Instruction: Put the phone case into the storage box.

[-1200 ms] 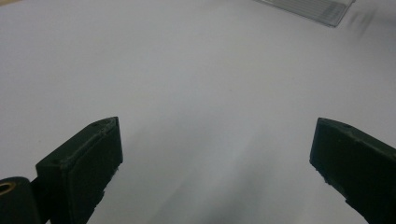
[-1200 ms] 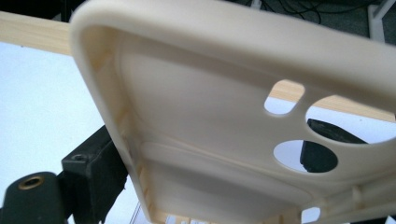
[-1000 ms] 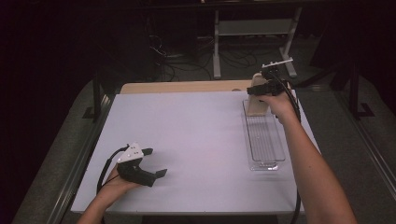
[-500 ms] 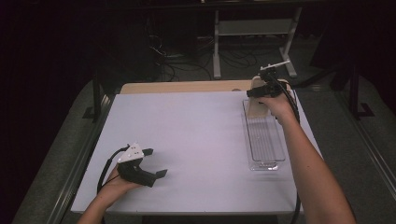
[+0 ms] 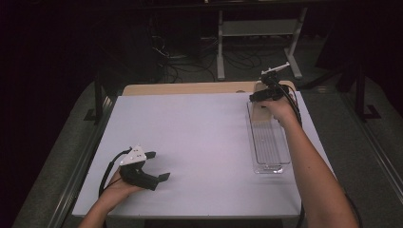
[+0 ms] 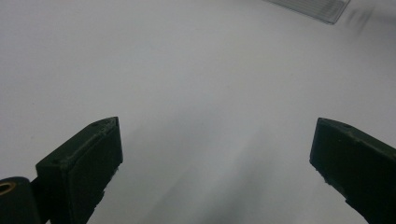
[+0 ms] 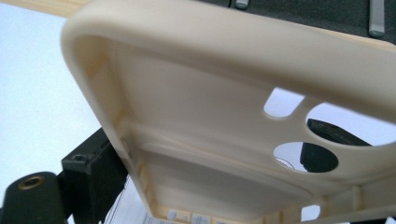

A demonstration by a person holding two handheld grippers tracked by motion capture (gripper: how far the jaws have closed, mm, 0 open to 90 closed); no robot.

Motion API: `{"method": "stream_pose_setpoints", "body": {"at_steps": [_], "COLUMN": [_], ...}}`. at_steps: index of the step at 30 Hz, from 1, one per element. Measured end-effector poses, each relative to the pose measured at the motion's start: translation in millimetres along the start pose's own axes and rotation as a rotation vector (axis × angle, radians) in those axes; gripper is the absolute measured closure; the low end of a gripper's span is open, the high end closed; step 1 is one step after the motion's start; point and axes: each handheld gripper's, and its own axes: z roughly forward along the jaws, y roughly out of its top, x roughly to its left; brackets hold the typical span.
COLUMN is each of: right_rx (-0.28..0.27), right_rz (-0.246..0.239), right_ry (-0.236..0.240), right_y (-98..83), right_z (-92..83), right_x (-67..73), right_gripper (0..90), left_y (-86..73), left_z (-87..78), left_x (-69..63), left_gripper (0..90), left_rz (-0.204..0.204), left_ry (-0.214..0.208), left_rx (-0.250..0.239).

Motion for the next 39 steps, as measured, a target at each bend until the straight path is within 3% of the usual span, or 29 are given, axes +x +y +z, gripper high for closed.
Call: {"method": "stream_pose_setpoints", "body": {"at_steps": [14,28,39], "right_rx": [0.003,-0.041,-0.037], "right_rz": [0.010,-0.030,-0.004], "right_ry": [-0.006,-0.018,-0.005], "right_y": [0.5,2.9,3.1], "right_z": [10.8,22.9,28.9], "right_x": [-1.8,-3.0,-7.2], "right_gripper": [9.4,9.0,9.3], "left_y": [-0.2,-0.4,-0.4], "left_z": [0.8,0.2,0.3], "left_x": [1.3,1.4,0.2], "left_gripper": [2.2,2.2,2.2], "left_rz": [0.016,0.012,0.000], "left_ry": [-0.003,-0.004,-0.005], "left_rx": [0.001,0.002,0.001]}}
